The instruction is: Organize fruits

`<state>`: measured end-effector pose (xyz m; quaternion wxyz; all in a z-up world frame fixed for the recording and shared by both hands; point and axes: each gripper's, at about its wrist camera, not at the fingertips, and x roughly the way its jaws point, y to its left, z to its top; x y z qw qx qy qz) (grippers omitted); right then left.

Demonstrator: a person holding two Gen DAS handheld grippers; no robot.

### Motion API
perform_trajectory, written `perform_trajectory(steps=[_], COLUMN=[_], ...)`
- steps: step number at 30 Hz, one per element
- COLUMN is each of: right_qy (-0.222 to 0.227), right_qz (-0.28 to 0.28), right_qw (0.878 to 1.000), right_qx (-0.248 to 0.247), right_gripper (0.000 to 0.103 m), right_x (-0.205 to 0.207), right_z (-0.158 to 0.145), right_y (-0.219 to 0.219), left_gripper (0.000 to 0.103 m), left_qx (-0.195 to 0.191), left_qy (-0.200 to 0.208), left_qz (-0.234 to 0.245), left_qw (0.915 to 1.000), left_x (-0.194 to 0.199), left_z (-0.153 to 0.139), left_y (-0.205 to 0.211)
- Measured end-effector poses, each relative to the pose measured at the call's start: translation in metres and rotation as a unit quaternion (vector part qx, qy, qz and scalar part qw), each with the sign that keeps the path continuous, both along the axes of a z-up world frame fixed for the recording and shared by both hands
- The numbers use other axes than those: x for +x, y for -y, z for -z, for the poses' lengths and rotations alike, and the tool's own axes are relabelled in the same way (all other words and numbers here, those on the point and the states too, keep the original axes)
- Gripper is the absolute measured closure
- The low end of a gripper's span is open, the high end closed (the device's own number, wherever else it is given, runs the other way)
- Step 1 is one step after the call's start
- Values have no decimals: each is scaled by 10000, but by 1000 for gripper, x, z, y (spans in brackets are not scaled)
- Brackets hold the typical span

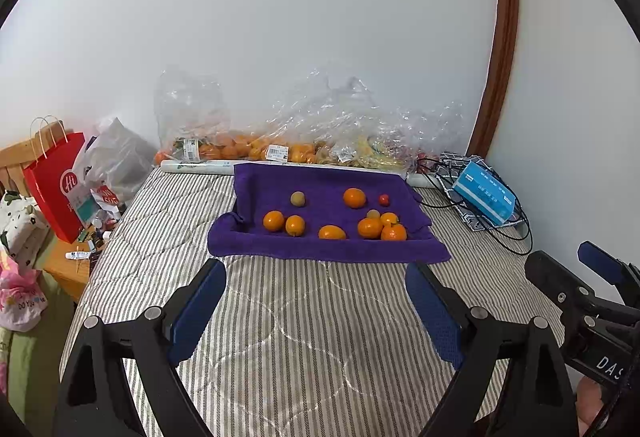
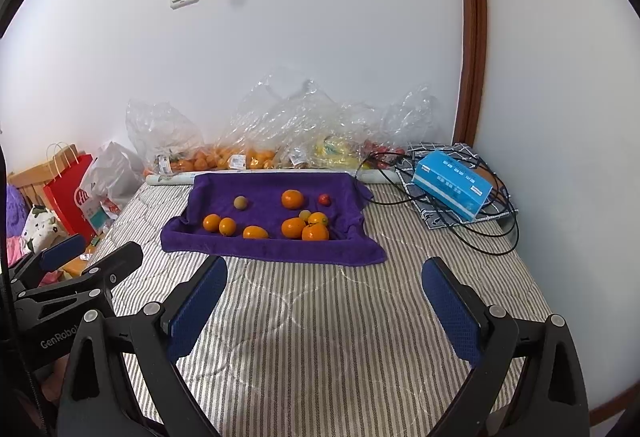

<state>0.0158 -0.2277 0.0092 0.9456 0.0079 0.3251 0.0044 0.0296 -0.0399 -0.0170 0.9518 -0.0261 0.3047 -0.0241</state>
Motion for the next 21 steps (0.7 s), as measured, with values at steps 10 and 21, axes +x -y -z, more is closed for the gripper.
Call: perform_trajectory(steps=[10, 21], right_qy=[18, 45], right_qz=[10, -11], right_qw=[10000, 10000], right_qx=[2, 10], right_gripper=[6, 6], right_x=[-1, -3], right_z=[-2, -3], right_y=[0, -2], left_gripper=[12, 12], left_qx=[-6, 20], left_qy=[2, 0], left_qz=[-4, -14], left_qw=[10000, 10000], left_x=[0, -1], left_z=[0, 0], left_y=[1, 1])
